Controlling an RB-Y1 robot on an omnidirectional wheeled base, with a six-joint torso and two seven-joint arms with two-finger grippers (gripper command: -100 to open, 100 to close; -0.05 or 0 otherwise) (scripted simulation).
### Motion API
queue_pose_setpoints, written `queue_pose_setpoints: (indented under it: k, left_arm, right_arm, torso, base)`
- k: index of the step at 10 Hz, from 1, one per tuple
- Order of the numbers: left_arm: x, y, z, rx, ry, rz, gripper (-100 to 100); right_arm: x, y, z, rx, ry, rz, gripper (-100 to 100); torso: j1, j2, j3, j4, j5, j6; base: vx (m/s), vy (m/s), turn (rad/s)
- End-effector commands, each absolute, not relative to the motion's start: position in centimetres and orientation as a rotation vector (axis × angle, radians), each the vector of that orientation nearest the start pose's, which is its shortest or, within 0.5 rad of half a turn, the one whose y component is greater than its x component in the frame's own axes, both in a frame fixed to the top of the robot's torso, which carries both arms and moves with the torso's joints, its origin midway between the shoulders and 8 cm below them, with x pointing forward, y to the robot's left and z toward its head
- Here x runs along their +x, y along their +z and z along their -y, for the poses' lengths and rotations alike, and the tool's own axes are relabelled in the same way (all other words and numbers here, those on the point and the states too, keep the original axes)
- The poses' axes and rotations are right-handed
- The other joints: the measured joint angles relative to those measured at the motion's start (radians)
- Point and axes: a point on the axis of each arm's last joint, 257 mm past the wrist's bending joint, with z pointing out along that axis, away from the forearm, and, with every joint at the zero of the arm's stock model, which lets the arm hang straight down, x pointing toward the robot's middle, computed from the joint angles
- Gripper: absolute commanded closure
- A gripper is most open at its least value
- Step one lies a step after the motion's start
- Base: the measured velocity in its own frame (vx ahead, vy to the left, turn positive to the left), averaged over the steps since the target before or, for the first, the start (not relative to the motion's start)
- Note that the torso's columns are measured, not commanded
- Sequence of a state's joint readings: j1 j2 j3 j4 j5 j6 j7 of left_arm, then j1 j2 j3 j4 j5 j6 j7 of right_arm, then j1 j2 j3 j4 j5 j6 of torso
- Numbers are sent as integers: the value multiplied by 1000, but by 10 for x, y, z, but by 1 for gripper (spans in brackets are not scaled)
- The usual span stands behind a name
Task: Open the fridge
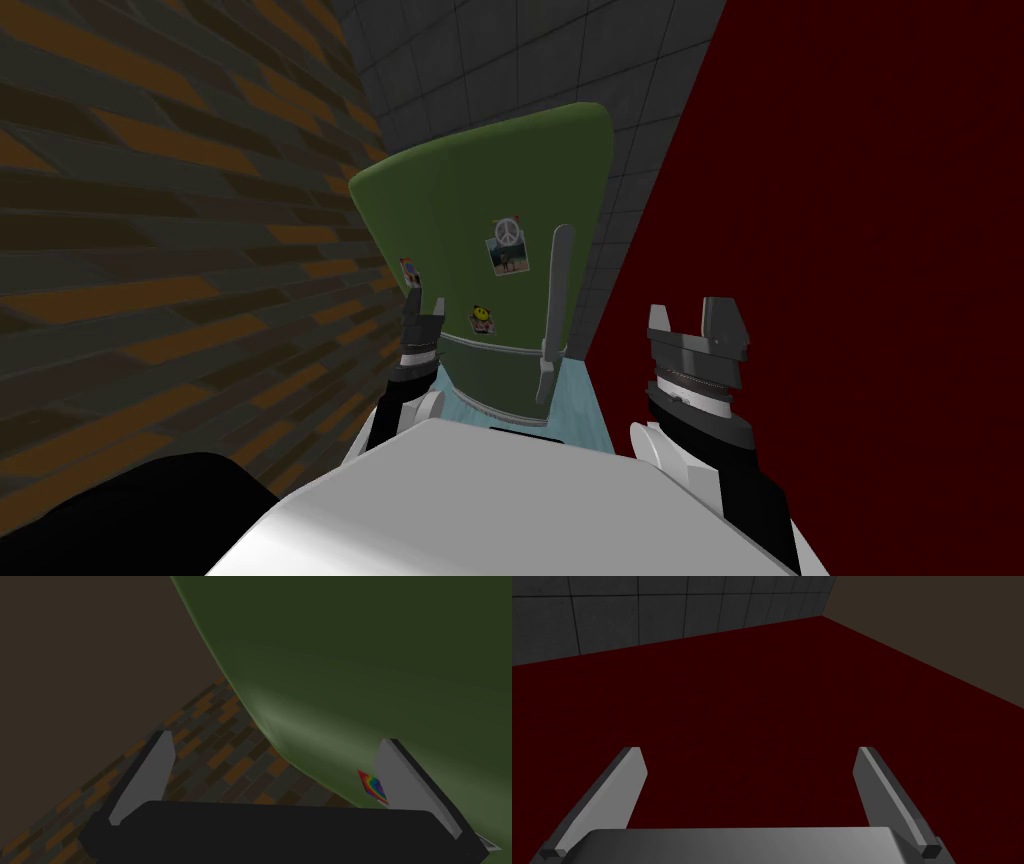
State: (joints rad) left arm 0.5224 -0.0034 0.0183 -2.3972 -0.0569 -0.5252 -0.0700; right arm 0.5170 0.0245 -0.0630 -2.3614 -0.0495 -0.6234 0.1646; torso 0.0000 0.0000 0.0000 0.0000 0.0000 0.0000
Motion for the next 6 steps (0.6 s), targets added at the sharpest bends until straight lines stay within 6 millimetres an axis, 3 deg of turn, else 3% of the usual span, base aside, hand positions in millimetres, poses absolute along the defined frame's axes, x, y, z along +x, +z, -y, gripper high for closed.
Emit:
queue_pose_setpoints:
  k: [1, 6]
  left_arm:
    - [313, 73, -273, -498, -1199, -572, 0]
    - [313, 73, -273, -498, -1199, -572, 0]
  right_arm:
    - [296, 76, 299, 490, 1141, -466, 0]
    - [296, 76, 299, 490, 1141, -466, 0]
  torso:
    - [0, 41, -82, 41, 0, 0]
    - [0, 396, -792, 396, 0, 0]
  base:
    - [0, 0, 0]
    - [0, 0, 0]
